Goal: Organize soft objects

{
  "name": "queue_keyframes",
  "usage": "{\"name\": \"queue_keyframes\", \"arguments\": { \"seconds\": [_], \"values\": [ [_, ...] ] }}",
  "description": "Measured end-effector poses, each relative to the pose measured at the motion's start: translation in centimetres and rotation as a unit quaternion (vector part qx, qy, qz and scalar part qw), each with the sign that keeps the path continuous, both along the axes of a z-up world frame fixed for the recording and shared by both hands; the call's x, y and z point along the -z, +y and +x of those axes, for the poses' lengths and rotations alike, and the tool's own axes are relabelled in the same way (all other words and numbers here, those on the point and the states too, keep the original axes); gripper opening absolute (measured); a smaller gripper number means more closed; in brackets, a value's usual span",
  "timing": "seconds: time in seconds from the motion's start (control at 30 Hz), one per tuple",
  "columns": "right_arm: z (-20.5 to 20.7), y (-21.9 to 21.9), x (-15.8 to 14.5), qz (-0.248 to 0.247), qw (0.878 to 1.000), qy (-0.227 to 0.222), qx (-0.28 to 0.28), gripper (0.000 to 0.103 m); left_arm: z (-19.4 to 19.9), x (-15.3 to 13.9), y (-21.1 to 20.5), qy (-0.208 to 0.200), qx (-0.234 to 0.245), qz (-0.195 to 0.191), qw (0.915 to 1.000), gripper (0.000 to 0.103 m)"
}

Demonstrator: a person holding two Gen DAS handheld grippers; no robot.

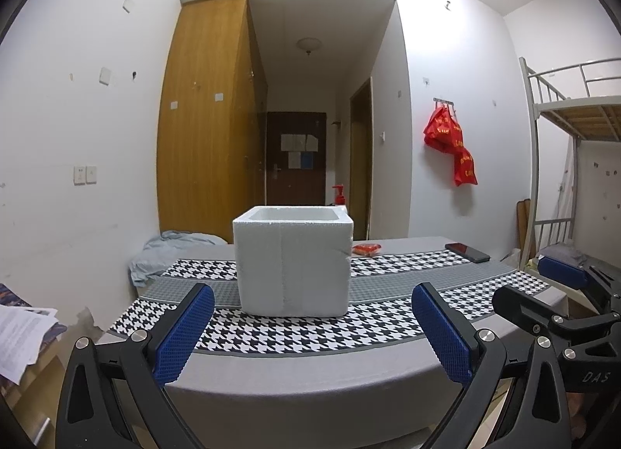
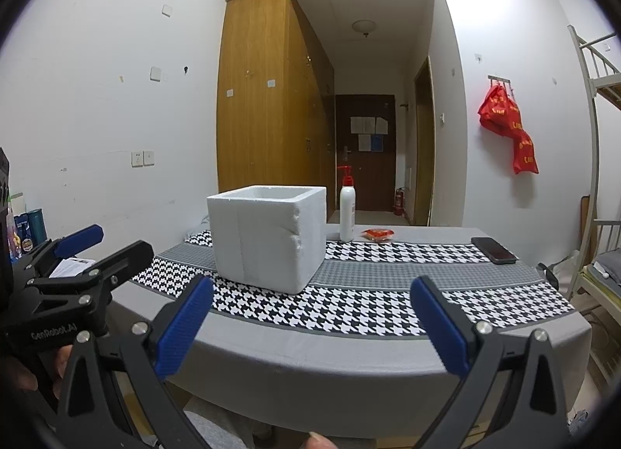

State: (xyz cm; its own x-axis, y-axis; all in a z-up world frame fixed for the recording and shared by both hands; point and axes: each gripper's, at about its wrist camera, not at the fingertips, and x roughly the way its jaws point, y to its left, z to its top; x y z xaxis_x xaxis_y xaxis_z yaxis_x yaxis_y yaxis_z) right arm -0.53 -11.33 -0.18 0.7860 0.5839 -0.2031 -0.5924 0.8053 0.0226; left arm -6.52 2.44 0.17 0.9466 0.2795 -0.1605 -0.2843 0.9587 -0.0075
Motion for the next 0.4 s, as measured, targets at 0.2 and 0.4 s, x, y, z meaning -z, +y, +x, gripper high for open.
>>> {"name": "queue_keyframes", "arguments": {
  "seconds": [0.2,0.4],
  "values": [
    [-0.04,0.0,0.03,-0.001,1.0,0.0,-0.001,0.103,0.06,0.06,-0.01,0.001,0.0,0.001,1.0,0.102],
    [0.01,-0.02,0.08,-0.001,1.0,0.001,-0.003,0.103,-0.17,0.12,0.08,-0.003,0.001,-0.001,1.0,0.102]
  ]
}}
